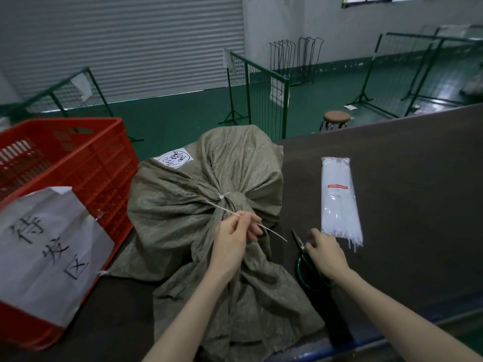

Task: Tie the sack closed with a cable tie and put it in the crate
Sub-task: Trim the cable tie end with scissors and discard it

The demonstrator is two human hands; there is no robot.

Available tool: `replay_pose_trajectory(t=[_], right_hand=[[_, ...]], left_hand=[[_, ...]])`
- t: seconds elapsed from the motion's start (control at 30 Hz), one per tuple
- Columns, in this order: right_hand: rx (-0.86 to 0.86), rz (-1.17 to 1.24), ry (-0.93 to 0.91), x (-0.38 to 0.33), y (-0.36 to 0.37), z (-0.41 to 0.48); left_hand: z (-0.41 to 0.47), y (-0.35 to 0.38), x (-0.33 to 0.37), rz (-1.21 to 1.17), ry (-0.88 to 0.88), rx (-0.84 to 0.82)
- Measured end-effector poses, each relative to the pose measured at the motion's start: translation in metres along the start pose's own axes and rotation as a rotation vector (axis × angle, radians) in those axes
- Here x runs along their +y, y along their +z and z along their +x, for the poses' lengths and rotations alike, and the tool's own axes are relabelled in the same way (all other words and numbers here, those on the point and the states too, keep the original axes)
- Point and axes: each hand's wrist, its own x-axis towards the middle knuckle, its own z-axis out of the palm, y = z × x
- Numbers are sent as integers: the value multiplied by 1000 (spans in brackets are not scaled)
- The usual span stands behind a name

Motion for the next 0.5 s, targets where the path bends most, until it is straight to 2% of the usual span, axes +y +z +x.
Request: replay_pose_trajectory(t=[0.07,0.13,0.23,0.33,0.5], right_hand=[[105,349,-42,-13,-10,-1],[136,639,-90,-29,-24,-7],[-84,932,-188,-50,-42,-18],[-349,1005,-219,-48,-46,-25],[-357,1026,-126,-22,-44,-31]], left_hand=[[-1,3,0,38,7,15],[-1,6,2,56,13,14],[-1,12,5,58,13,-9],[0,21,4,4,-15,-13],[-4,34,-1,-3,-16,-72]])
